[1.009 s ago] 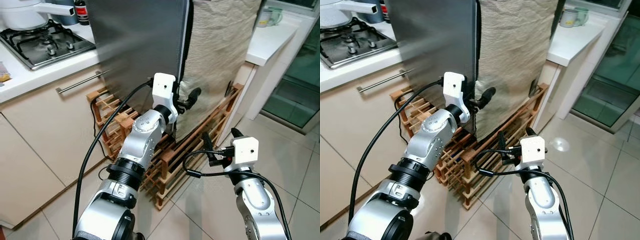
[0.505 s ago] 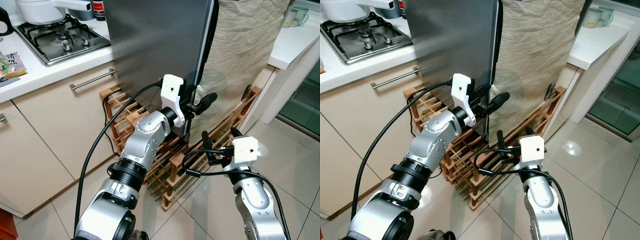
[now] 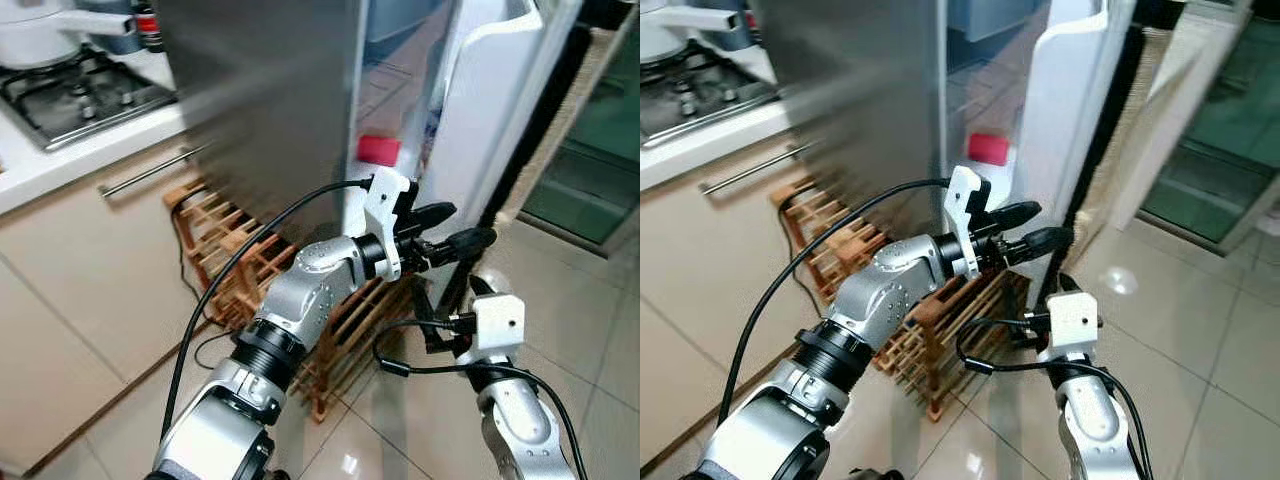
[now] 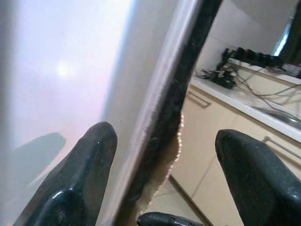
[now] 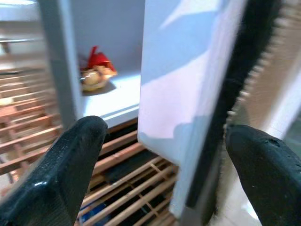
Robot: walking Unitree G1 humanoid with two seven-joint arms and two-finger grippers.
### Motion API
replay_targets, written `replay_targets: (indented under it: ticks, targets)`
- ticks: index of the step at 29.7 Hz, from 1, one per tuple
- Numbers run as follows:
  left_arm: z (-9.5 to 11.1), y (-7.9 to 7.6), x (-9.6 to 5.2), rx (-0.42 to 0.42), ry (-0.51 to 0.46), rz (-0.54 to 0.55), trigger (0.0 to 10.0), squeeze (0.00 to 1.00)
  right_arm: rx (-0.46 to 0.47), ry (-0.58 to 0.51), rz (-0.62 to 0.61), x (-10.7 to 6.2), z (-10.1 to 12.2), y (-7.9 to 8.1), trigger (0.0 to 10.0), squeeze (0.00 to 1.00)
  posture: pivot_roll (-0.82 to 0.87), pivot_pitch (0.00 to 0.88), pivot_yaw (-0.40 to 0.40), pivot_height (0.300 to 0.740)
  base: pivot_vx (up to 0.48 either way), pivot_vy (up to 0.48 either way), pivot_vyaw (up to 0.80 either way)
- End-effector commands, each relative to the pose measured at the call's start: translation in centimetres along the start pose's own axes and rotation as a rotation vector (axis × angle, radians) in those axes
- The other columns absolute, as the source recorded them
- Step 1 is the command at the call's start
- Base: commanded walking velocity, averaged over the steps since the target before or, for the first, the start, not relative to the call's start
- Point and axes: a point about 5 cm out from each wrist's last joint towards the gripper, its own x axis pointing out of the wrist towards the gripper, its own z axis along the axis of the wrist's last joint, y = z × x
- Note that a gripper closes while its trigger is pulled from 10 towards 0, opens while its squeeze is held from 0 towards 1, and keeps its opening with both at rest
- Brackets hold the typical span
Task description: Restocking fridge
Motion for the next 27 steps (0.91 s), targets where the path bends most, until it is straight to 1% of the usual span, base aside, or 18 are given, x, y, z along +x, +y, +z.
replay_targets:
  ticks: [1,2,3,4,7,9,11,14,15,16,17,19,20,21,22,24,26,27]
  targets:
    - [2.7,-6.2,5.6,-0.071,-0.165,-0.201,10.0,0.0,0.004,-0.014,-0.001,0.0,0.5,-0.1,10.0,0.27,-0.26,0.0,0.062,0.74,0.0,0.0,0.0]
    - [3.1,-4.4,3.9,-0.047,-0.18,-0.126,10.0,0.0,0.005,-0.01,0.0,0.0,0.5,-0.1,10.0,0.27,-0.25,0.0,0.059,0.74,0.0,0.0,0.0]
    - [3.2,-3.5,2.7,-0.02,-0.182,-0.089,10.0,0.0,0.006,-0.009,0.0,0.0,0.4,-0.1,10.0,0.27,-0.25,0.0,0.057,0.74,0.0,0.0,0.0]
    - [3.2,-3.0,2.0,-0.002,-0.181,-0.069,10.0,0.0,0.007,-0.008,0.001,-0.1,0.4,-0.1,10.0,0.27,-0.24,0.0,0.056,0.74,0.0,0.0,0.0]
    - [3.3,-0.8,-1.1,0.054,-0.168,0.049,10.0,0.0,0.029,-0.006,-0.002,0.0,0.3,-0.1,10.0,0.27,-0.22,0.0,0.049,0.74,0.0,0.0,0.0]
    - [3.3,0.8,-3.9,0.107,-0.149,0.14,10.0,0.0,0.057,0.007,-0.008,0.4,0.2,-0.1,10.0,0.27,-0.2,0.0,0.044,0.74,0.0,0.0,0.0]
    - [3.4,2.4,-7.0,0.158,-0.131,0.248,10.0,0.0,0.072,0.009,-0.01,0.8,0.3,-0.3,10.0,0.27,-0.19,0.0,0.038,0.74,0.0,0.0,0.0]
    - [3.9,4.3,-12.5,0.187,-0.138,0.432,10.0,0.0,0.071,0.004,-0.005,1.4,0.5,-0.5,10.0,0.27,-0.15,0.0,0.026,0.74,0.0,0.0,0.0]
    - [3.9,4.7,-14.3,0.194,-0.136,0.488,10.0,0.0,0.074,0.002,-0.003,1.6,0.5,-0.5,10.0,0.27,-0.15,0.0,0.026,0.74,0.0,0.0,0.0]
    - [3.9,4.8,-15.6,0.204,-0.13,0.521,10.0,0.0,0.077,0.001,-0.001,1.7,0.6,-0.6,10.0,0.27,-0.13,0.0,0.014,0.74,0.0,0.0,0.0]
    - [3.6,4.3,-17.1,0.23,-0.106,0.503,10.0,0.0,0.075,0.0,0.006,2.0,0.6,-0.6,10.0,0.27,-0.12,0.0,0.009,0.74,0.0,0.0,0.0]
    - [2.5,3.7,-20.6,0.207,-0.073,0.562,10.0,0.0,0.076,0.0,0.03,2.8,0.7,-0.3,10.0,0.27,-0.09,0.0,-0.007,0.74,0.0,0.0,0.0]
    - [2.2,3.5,-21.6,0.195,-0.065,0.587,10.0,0.0,0.076,0.001,0.039,3.1,0.8,-0.2,10.0,0.27,-0.09,0.0,-0.009,0.74,0.0,0.0,0.0]
    - [2.2,3.5,-21.6,0.195,-0.065,0.587,10.0,0.0,0.076,0.001,0.039,3.1,0.8,-0.2,10.0,0.27,-0.09,0.0,-0.009,0.74,0.0,0.0,0.0]
    - [1.4,3.4,-23.4,0.176,-0.052,0.678,10.0,0.0,0.075,0.002,0.066,3.7,0.8,0.2,10.0,0.27,-0.06,0.0,-0.026,0.74,0.0,0.0,0.72]
    - [1.1,3.4,-24.2,0.162,-0.049,0.73,10.0,0.0,0.072,0.002,0.077,4.0,0.8,0.3,10.0,0.27,-0.06,0.0,-0.028,0.74,0.0,0.0,0.72]
    - [1.0,4.0,-25.7,0.119,-0.132,0.891,10.0,0.0,0.071,-0.003,0.092,4.3,0.9,0.5,10.0,0.27,-0.05,0.0,-0.035,0.74,0.0,0.0,0.72]
    - [0.8,4.5,-26.8,0.11,-0.165,1.009,10.0,0.0,0.07,-0.004,0.1,4.6,1.0,0.7,10.0,0.27,-0.05,0.0,-0.035,0.74,0.0,0.0,0.72]
